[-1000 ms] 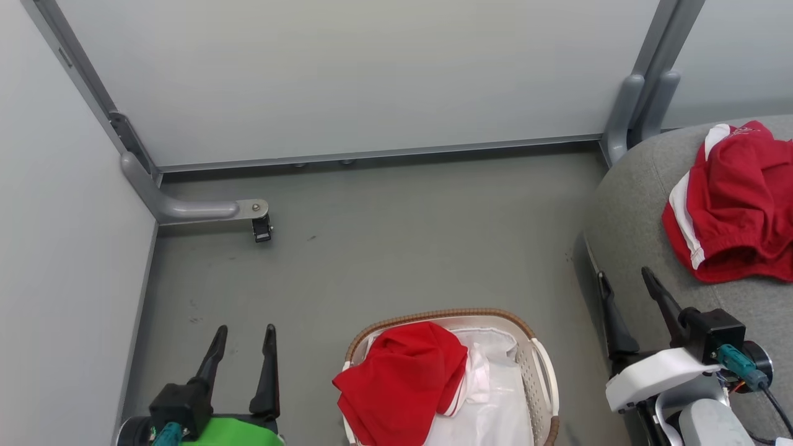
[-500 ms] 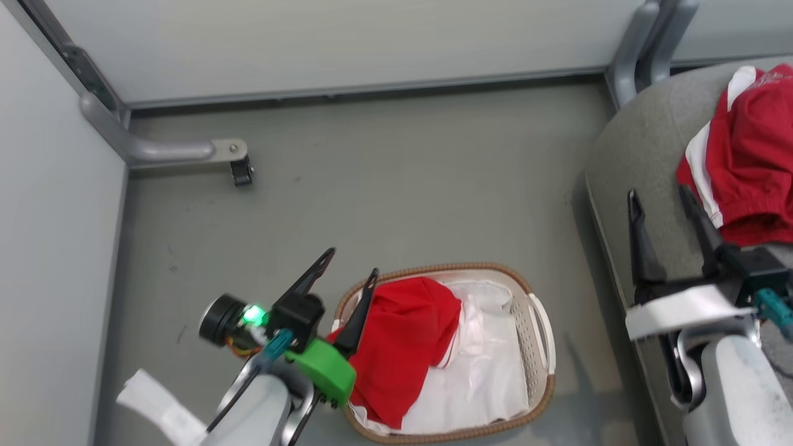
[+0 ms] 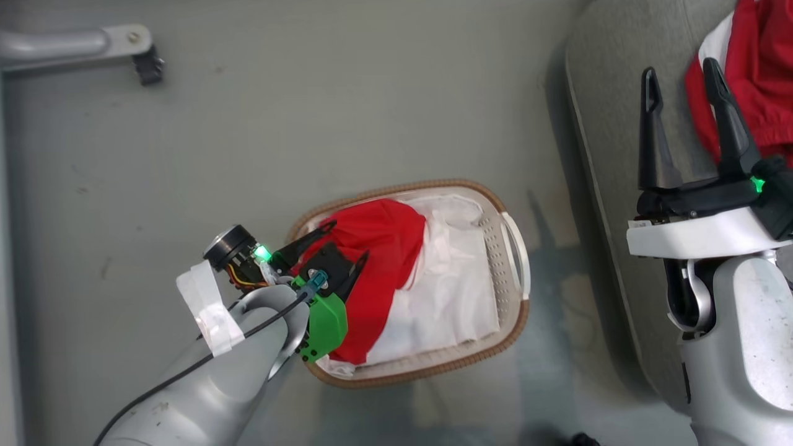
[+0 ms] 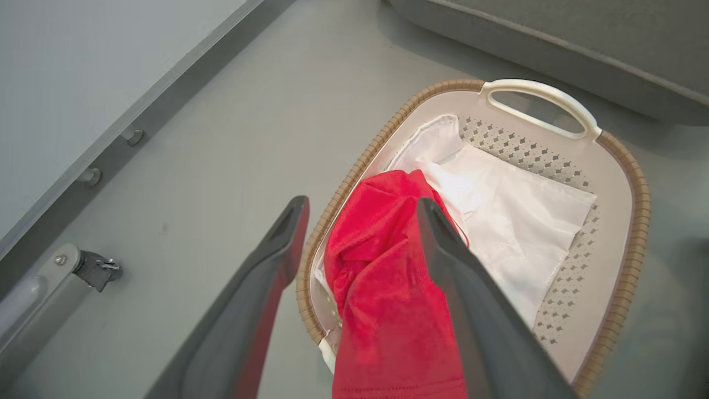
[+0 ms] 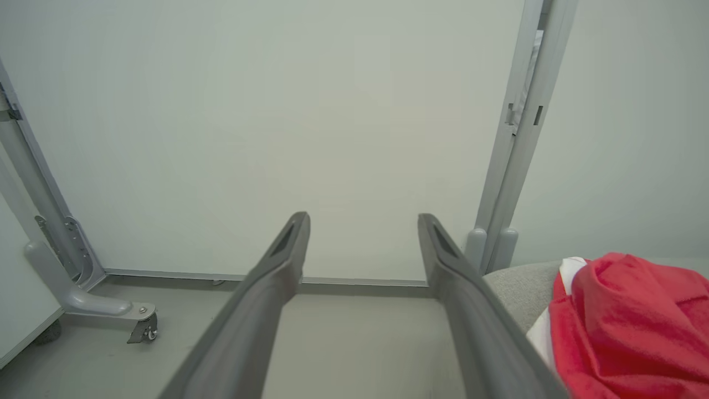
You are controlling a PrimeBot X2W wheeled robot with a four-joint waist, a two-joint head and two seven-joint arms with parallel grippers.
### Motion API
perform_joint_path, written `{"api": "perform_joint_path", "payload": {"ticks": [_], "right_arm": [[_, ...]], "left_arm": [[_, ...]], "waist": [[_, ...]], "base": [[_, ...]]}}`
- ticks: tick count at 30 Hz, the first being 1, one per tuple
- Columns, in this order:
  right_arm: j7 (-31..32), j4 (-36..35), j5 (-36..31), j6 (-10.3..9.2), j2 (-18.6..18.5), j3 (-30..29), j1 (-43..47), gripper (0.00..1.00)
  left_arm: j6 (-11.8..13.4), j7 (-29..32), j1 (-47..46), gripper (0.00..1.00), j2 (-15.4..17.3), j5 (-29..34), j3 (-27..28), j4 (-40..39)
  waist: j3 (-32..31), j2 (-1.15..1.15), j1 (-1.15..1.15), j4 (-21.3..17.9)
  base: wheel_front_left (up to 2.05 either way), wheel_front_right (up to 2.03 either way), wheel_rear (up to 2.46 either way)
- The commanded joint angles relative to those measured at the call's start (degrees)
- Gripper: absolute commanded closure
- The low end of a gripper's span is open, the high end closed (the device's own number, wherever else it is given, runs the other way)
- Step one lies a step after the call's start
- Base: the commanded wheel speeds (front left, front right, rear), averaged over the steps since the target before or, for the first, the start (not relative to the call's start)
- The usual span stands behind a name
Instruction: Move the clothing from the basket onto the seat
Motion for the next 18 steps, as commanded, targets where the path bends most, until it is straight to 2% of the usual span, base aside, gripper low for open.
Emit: {"api": "perform_joint_path", "payload": {"ticks": [1, 10, 18], "right_arm": [[-0.1, -0.3, 0.7, -0.08, 0.0, 0.1, -1.0, 0.0], [-0.1, -1.7, 5.4, -0.08, 0.0, 1.8, -3.2, 0.0], [-0.1, -3.1, 7.8, -0.08, 0.0, 3.0, -3.9, 0.0]], "left_arm": [[0.1, 0.1, -1.8, 0.0, 0.7, -1.1, -1.5, 1.2], [0.1, 1.0, -8.2, 0.0, 3.3, -5.2, -11.3, 6.9], [0.1, 2.9, -12.5, 0.0, 5.9, -6.9, -15.5, 10.8]], "waist": [[9.9, 0.63, -0.01, -7.7], [16.7, 0.63, -0.01, -13.2], [19.9, 0.63, -0.01, -15.4]], "base": [[0.0, 0.0, 0.0], [0.0, 0.0, 0.0], [0.0, 0.0, 0.0]]}}
